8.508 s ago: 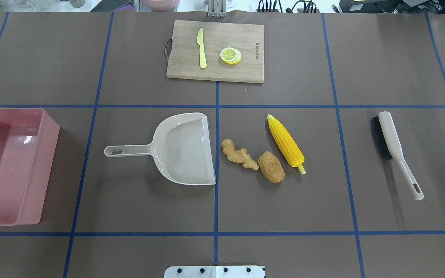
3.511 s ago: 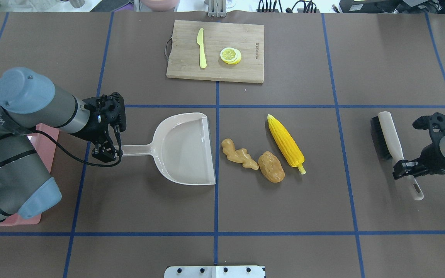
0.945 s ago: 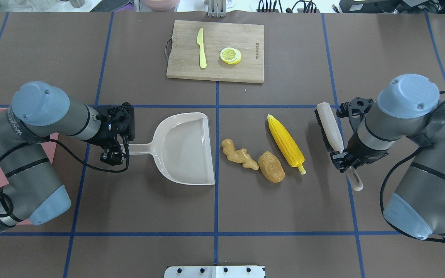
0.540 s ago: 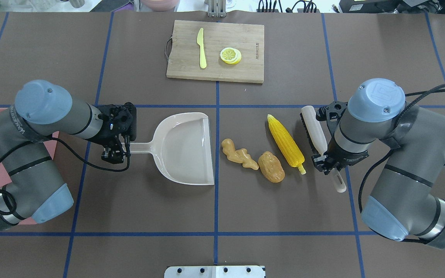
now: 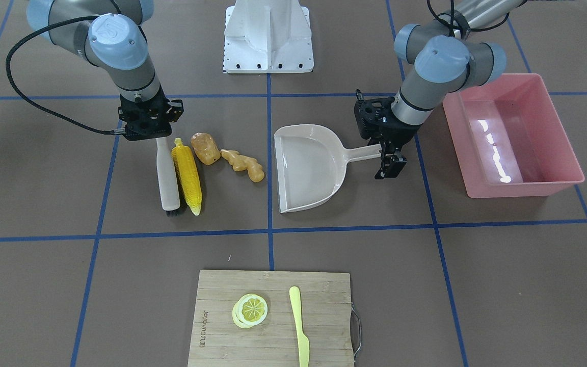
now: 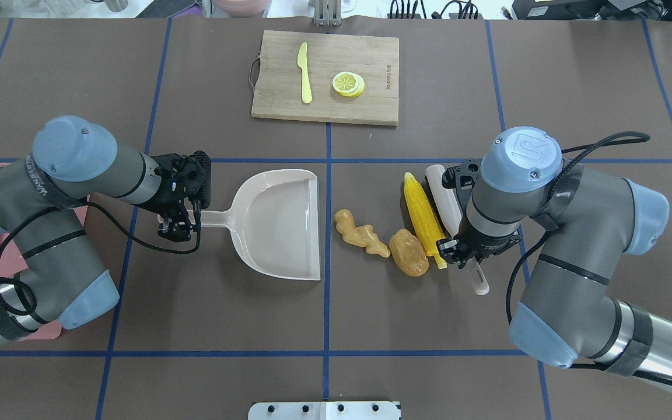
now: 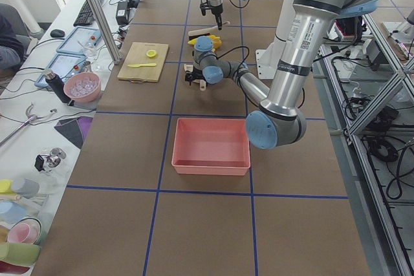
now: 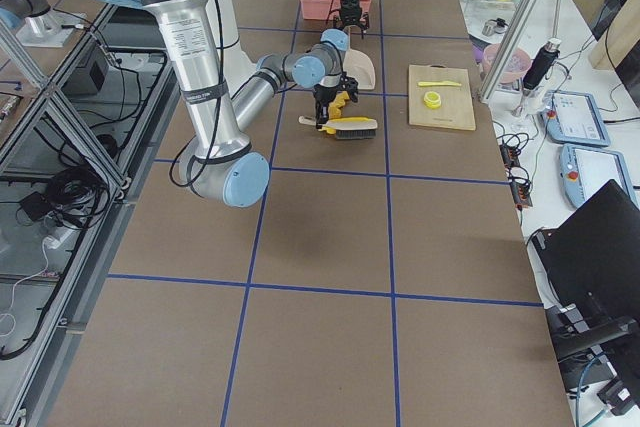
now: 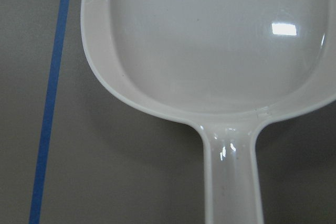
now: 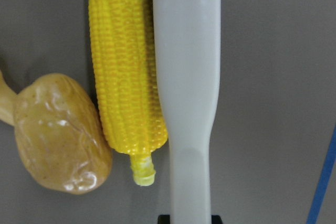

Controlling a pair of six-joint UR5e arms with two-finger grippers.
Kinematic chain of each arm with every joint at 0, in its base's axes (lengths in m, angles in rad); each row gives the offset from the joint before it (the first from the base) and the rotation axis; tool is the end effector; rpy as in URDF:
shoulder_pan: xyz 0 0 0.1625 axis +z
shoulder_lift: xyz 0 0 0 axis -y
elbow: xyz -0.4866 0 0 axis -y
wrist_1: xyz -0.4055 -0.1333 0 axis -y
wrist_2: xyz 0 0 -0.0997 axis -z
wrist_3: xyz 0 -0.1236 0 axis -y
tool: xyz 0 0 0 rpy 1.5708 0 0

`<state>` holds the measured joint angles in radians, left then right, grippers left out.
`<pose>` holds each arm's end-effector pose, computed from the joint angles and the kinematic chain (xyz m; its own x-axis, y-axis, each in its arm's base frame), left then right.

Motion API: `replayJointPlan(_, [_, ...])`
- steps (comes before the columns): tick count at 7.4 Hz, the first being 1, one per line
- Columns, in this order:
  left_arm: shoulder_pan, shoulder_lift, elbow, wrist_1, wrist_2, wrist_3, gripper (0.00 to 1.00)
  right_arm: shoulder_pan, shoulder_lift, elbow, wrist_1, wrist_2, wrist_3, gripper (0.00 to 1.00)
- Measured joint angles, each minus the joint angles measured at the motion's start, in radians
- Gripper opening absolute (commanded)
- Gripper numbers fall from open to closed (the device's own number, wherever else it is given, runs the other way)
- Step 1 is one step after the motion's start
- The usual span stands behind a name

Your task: Sweep and dump trash into bin

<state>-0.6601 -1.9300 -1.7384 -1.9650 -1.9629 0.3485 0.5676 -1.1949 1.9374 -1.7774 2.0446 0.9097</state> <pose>0.4787 -0.4806 0.4039 0.1435 0.9881 0.0546 -0.5606 0.0357 0.8273 -0.4808 -0.3978 0.3846 0.7454 -0.1727 0.6439 0.2226 0.9749 0.0039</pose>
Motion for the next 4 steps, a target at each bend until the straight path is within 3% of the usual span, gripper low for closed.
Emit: replayJointPlan(4, [-0.004, -0.006, -0.004, -0.011, -0.007, -0.008, 0.94, -0.057, 0.043, -0.001, 0.017, 0.003, 0.070, 0.00])
